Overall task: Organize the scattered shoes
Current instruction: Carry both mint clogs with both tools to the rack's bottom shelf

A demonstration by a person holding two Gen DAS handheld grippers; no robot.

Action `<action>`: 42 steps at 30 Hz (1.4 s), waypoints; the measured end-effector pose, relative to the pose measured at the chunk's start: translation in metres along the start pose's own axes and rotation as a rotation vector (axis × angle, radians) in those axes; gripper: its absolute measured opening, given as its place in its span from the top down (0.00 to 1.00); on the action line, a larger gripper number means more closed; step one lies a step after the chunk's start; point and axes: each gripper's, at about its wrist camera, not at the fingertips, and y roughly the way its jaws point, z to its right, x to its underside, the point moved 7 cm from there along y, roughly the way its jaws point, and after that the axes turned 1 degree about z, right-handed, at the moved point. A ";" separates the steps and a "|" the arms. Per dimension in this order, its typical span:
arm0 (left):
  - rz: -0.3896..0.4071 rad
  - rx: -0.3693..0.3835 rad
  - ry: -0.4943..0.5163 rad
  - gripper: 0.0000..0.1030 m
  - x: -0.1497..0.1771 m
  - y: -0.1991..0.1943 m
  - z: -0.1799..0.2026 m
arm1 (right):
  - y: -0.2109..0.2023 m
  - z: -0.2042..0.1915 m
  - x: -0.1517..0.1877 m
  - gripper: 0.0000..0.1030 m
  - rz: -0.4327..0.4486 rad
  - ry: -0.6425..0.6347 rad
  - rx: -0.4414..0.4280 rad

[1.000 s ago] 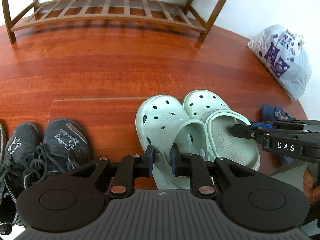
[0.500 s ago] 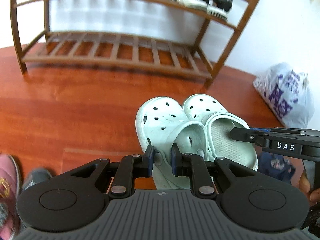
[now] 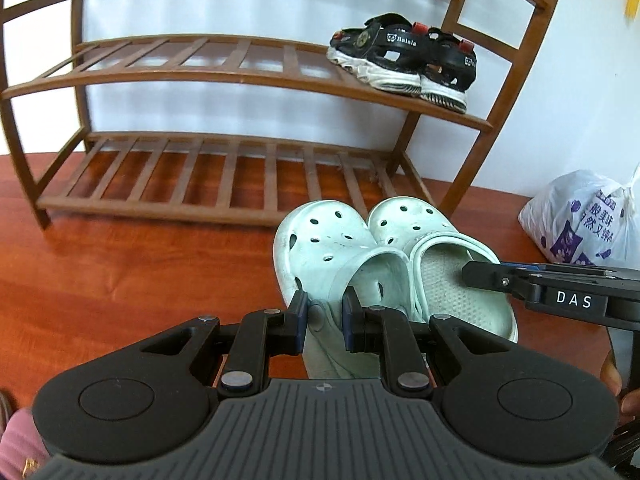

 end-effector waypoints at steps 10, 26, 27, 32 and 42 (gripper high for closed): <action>-0.020 0.038 0.053 0.81 -0.032 0.057 0.001 | 0.033 0.028 -0.024 0.73 0.033 0.041 0.079; -0.061 0.065 0.082 0.78 -0.061 0.168 0.001 | 0.117 0.082 -0.046 0.75 0.041 0.080 0.135; -0.057 0.062 0.083 0.78 -0.063 0.171 0.001 | 0.120 0.084 -0.050 0.75 0.053 0.071 0.133; -0.105 0.057 0.028 0.79 -0.062 0.200 -0.007 | 0.144 0.093 -0.063 0.77 0.047 0.066 0.164; -0.141 0.026 0.010 0.79 -0.062 0.228 -0.013 | 0.186 0.112 -0.038 0.77 -0.025 0.160 0.158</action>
